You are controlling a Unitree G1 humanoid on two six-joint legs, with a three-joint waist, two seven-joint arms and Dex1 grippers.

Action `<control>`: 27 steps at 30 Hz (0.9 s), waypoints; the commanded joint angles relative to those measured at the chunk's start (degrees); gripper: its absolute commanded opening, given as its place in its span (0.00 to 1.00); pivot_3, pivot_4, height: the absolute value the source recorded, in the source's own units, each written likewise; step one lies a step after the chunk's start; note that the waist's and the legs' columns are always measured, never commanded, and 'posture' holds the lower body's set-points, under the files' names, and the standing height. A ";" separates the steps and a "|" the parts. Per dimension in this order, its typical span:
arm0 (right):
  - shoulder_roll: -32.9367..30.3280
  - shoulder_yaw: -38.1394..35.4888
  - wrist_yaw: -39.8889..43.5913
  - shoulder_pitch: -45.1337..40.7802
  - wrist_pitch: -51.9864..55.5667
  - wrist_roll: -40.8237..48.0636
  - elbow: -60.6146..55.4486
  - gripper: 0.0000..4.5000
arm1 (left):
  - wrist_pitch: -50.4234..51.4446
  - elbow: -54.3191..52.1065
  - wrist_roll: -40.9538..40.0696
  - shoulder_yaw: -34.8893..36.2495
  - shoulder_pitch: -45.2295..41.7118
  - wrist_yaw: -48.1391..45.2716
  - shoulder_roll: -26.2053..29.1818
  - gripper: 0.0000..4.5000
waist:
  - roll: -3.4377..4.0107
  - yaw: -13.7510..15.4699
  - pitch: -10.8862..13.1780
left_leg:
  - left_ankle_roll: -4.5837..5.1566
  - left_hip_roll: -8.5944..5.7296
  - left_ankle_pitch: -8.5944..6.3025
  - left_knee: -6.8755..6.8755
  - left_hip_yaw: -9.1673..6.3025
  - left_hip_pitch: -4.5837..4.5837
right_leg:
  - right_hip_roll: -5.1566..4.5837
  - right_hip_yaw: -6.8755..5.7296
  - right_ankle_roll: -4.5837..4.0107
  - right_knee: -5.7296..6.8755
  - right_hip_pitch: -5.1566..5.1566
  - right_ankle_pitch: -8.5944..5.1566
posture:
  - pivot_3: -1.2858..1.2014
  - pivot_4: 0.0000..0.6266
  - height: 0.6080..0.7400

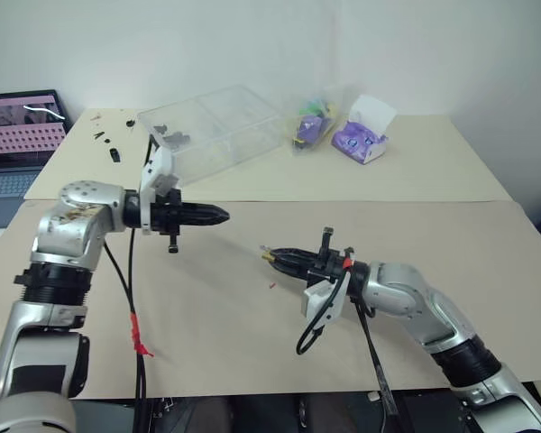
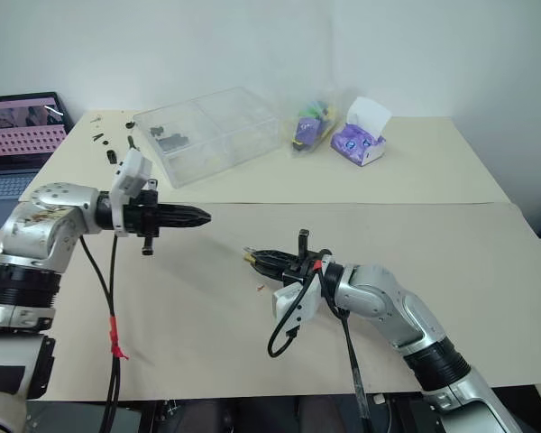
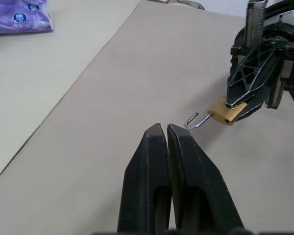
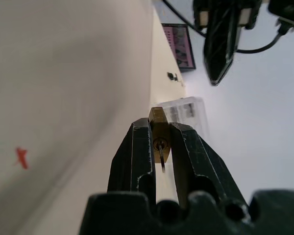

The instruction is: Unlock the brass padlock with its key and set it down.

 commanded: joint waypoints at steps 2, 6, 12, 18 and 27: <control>1.27 2.60 -0.44 -3.72 -6.33 -0.27 5.37 0.05 | 3.00 -9.50 -3.31 1.24 3.37 -2.39 2.80 0.04 | 0.00 -0.06 0.00 | 0.00 0.01 0.00 0.00 -0.01 -0.01 | 0.00 0.00 0.00 0.00 0.00 0.00 | 0.52 0.24 1.00; 3.41 5.24 -1.79 -7.05 -10.78 -2.05 12.28 0.05 | 5.85 -15.27 -5.44 1.88 6.64 -1.92 4.17 0.04 | -0.01 -0.11 0.01 | 0.00 0.02 0.00 0.00 0.00 0.00 | 0.00 0.01 -0.01 0.01 0.00 0.00 | 0.52 0.24 1.00; 6.69 7.61 -0.78 -9.24 -12.54 -1.21 20.26 0.05 | 7.36 -17.72 -6.44 3.14 7.83 -0.17 4.99 0.04 | -0.01 0.02 0.01 | 0.00 0.02 0.00 0.00 -0.02 0.02 | 0.02 0.00 -0.01 0.02 0.01 0.01 | 0.52 0.24 1.00; 7.07 8.93 6.72 -7.77 -6.72 3.49 22.51 0.05 | 8.52 -19.30 -7.55 3.75 8.61 -0.07 6.54 0.04 | -0.01 -0.01 0.01 | 0.00 0.02 0.01 0.00 -0.03 0.02 | 0.01 0.00 -0.02 0.02 0.01 0.01 | 0.52 0.24 1.00; 7.24 8.66 11.10 -5.45 -1.17 7.72 20.20 0.05 | 7.63 -21.59 -7.65 2.16 12.11 -3.79 9.98 0.04 | -0.01 0.04 0.01 | -0.01 0.02 0.00 0.00 -0.02 0.53 | 0.00 -0.01 -0.22 -0.01 0.53 -0.27 | 0.52 0.24 1.00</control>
